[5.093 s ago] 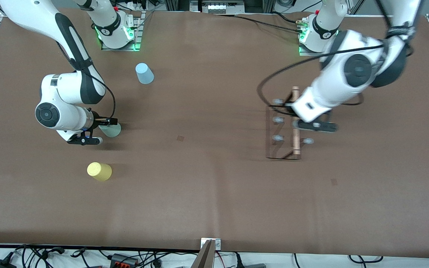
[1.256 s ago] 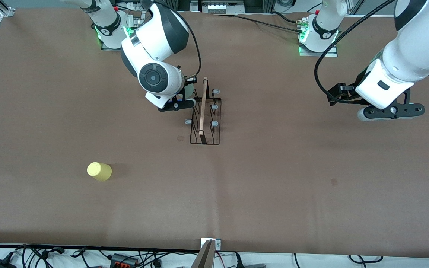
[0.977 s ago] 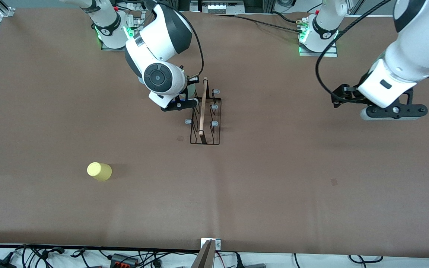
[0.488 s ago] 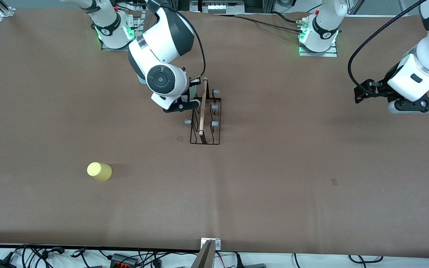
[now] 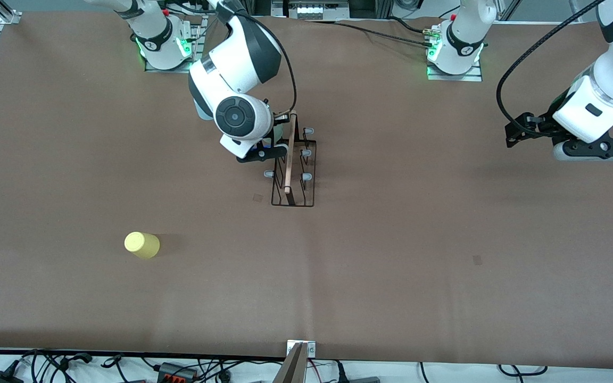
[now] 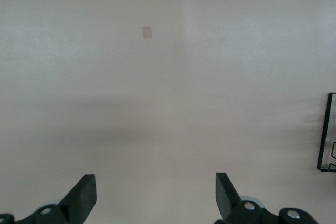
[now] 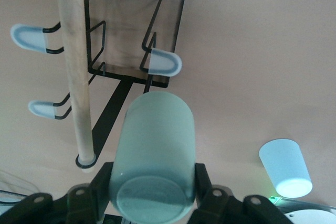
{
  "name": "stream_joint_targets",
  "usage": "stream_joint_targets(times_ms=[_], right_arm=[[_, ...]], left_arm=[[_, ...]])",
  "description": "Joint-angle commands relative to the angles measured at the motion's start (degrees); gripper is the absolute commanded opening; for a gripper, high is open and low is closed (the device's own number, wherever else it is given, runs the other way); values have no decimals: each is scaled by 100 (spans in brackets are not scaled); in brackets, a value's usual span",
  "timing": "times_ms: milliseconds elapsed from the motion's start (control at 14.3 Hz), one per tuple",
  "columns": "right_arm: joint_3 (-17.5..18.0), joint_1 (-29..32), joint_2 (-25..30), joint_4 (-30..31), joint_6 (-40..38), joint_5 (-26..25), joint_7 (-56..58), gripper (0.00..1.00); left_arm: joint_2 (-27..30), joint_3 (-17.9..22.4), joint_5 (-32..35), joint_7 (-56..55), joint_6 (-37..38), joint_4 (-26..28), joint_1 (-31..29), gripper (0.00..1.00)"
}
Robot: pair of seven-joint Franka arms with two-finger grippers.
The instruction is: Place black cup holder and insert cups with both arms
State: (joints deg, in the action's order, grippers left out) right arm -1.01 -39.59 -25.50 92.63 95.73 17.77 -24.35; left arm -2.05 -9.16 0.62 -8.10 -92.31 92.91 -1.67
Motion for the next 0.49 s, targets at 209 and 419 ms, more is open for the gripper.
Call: stream_joint_targets(times_ms=[209,419], right_arm=[[-58,-92,-218,10,174,-80,-8,24],[-58,-127,-262,18,253,-80,-17,25]], left_arm=[[82,-323,-106,142,-51,86,35,100],[73,-525,-97,151,-42,95,71,100]])
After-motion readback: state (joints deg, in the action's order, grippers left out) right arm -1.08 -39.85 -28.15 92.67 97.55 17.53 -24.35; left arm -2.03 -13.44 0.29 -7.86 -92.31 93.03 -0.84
